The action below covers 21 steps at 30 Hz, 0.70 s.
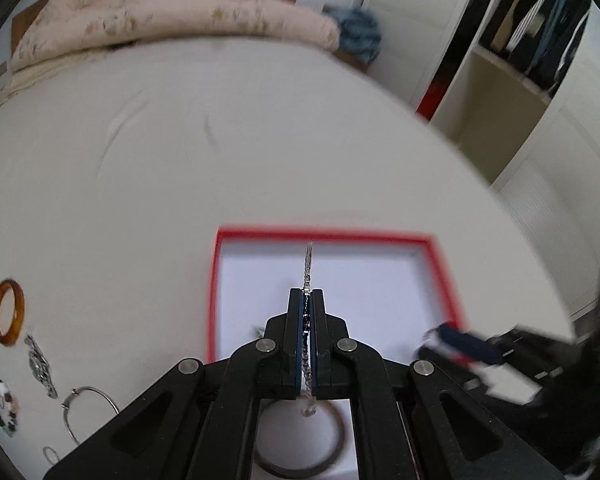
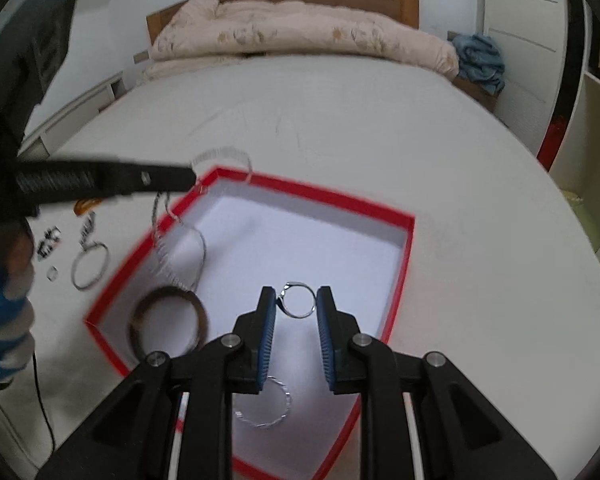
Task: Organize jewelry
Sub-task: 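Carry the necklace and ring to the red box and release both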
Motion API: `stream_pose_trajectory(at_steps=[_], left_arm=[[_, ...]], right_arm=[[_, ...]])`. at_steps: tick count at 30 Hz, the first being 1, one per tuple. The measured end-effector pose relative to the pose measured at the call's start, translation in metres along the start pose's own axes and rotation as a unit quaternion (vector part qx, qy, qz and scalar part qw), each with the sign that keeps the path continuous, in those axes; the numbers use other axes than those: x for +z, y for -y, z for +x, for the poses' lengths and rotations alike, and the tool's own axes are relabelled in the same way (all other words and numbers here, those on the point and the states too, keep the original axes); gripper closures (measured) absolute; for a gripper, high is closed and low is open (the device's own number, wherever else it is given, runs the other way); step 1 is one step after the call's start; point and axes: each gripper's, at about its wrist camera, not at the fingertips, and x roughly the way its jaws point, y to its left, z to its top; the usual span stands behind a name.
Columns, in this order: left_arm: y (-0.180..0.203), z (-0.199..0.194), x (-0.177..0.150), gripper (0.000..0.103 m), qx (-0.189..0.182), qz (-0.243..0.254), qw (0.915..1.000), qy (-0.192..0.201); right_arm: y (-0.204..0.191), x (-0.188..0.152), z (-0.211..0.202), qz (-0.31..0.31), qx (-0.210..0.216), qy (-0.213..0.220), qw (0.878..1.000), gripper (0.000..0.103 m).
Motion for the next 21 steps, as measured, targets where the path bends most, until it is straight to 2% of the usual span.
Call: stream_pose_trajectory(at_steps=[6, 10, 15, 19, 21], left_arm=[[-0.013, 0.029, -0.024, 0.101, 0.051, 0.018, 0.9979, -0.037], [-0.009, 0.029, -0.03, 0.099, 0.059, 0.028, 0.9973, -0.031], [-0.009, 0.024, -0.033, 0.099, 0.056, 0.033, 0.9975, -0.028], [-0.012, 0.023, -0.031, 0.087, 0.05, 0.029, 0.998, -0.027], [-0.011, 0.019, -0.032, 0.085, 0.043, 0.028, 0.9983, -0.027]], right_arm=[[-0.005, -0.008, 0.03, -0.035, 0.004, -0.039, 0.999, 0.084], [-0.01, -0.01, 0.034, -0.063, -0.006, -0.051, 0.997, 0.083], [-0.015, -0.009, 0.035, -0.083, -0.021, -0.064, 0.994, 0.082], [-0.015, -0.008, 0.032, -0.078, -0.028, -0.07, 0.994, 0.081], [-0.014, -0.007, 0.029, -0.076, -0.029, -0.07, 0.994, 0.074]])
